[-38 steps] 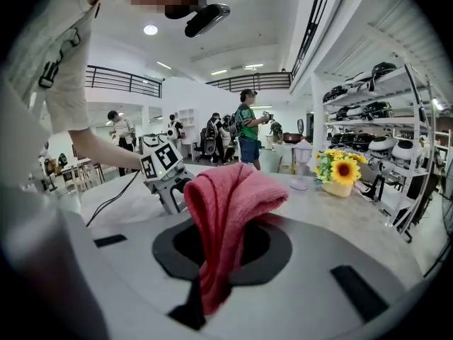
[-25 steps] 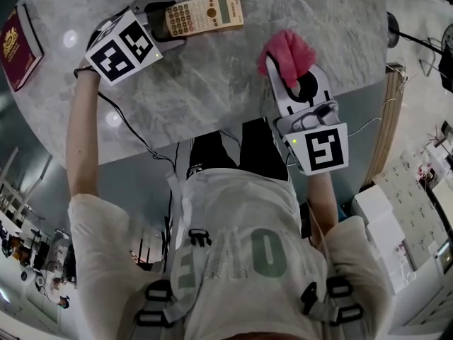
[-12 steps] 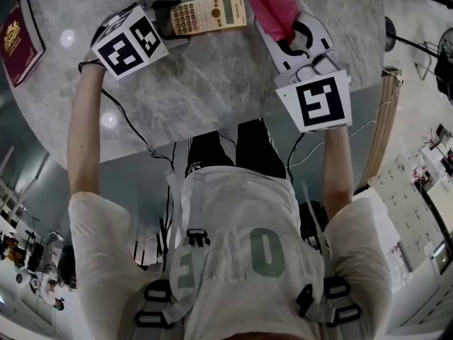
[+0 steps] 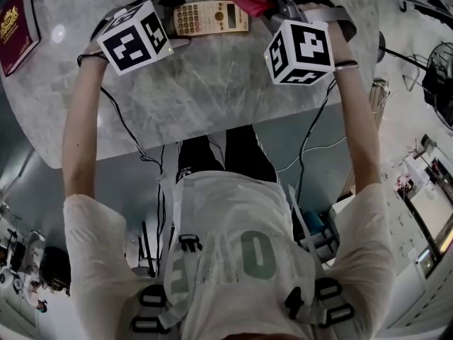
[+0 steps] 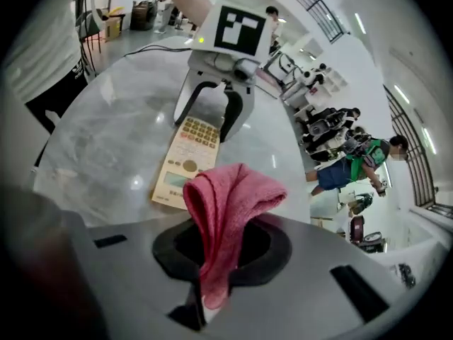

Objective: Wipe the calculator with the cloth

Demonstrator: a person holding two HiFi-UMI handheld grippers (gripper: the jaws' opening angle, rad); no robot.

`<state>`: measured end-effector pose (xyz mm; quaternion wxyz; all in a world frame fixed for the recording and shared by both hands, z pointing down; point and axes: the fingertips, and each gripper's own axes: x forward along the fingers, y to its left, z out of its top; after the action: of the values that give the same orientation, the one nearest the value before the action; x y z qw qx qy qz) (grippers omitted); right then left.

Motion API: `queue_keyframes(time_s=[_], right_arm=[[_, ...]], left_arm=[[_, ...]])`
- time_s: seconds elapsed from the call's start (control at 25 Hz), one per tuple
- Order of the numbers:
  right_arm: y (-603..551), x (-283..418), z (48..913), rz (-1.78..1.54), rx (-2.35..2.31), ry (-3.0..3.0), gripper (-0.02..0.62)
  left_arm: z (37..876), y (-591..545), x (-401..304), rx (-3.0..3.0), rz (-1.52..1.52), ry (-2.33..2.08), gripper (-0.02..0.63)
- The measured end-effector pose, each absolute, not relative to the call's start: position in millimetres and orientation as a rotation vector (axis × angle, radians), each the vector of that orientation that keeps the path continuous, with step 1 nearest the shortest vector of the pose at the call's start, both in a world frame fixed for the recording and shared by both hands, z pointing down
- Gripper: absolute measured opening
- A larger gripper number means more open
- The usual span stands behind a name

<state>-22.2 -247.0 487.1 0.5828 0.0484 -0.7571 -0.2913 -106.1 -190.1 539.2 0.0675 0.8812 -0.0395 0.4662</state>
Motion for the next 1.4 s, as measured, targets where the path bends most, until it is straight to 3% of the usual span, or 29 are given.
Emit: queue_keyframes(time_s=[0.4, 1.4], right_arm=[[-237.5, -37.0, 527.8, -0.676, -0.047, -1.693, 0.052], [-173.7, -27.4, 529.6, -0.629, -0.100, -1.640, 0.052]], left_arm=[[541.3, -189.5, -107.1, 2.648, 1.397, -0.115, 0.357], [541.9, -189.7, -107.8, 2.614, 1.425, -0.127, 0.356]])
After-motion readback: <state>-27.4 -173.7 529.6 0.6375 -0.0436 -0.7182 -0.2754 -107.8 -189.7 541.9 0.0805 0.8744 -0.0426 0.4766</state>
